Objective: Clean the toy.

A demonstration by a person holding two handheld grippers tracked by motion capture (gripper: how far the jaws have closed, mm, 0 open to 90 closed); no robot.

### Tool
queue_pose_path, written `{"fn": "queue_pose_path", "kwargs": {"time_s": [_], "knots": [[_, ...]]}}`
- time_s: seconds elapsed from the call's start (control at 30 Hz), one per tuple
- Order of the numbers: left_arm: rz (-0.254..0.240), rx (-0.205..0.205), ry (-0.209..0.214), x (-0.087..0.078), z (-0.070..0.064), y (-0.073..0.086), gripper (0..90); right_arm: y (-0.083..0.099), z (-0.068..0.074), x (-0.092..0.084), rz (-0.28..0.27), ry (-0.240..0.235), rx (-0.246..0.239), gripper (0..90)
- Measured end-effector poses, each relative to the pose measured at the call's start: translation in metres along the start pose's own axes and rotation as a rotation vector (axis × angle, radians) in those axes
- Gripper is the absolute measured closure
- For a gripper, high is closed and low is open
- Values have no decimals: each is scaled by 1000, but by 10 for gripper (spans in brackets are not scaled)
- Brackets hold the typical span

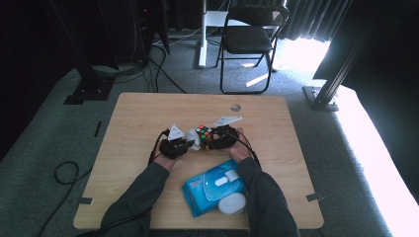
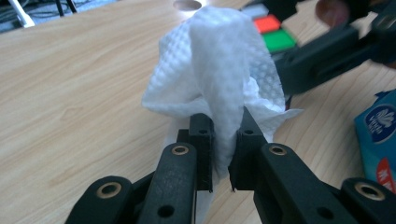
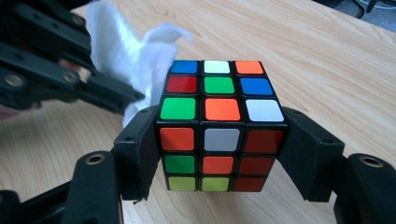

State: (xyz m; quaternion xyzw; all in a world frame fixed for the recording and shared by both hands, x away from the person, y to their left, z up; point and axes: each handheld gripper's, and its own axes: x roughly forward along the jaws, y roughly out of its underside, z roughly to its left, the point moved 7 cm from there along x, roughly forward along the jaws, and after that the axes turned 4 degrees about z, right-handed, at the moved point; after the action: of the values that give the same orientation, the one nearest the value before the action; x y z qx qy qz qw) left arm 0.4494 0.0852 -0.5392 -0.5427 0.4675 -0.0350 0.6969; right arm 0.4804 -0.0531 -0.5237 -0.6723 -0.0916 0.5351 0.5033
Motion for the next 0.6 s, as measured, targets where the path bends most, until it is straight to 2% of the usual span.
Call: {"fn": "queue_pose_path", "kwargs": {"time_s": [0.3,0.6], "knots": [[45,-14,-7,6,6,9,819,-5,0,-5,-29,-7,10,344],[64,0,-1,10,5,11,842,-12,1,-9,-55,-14,22,344]]}}
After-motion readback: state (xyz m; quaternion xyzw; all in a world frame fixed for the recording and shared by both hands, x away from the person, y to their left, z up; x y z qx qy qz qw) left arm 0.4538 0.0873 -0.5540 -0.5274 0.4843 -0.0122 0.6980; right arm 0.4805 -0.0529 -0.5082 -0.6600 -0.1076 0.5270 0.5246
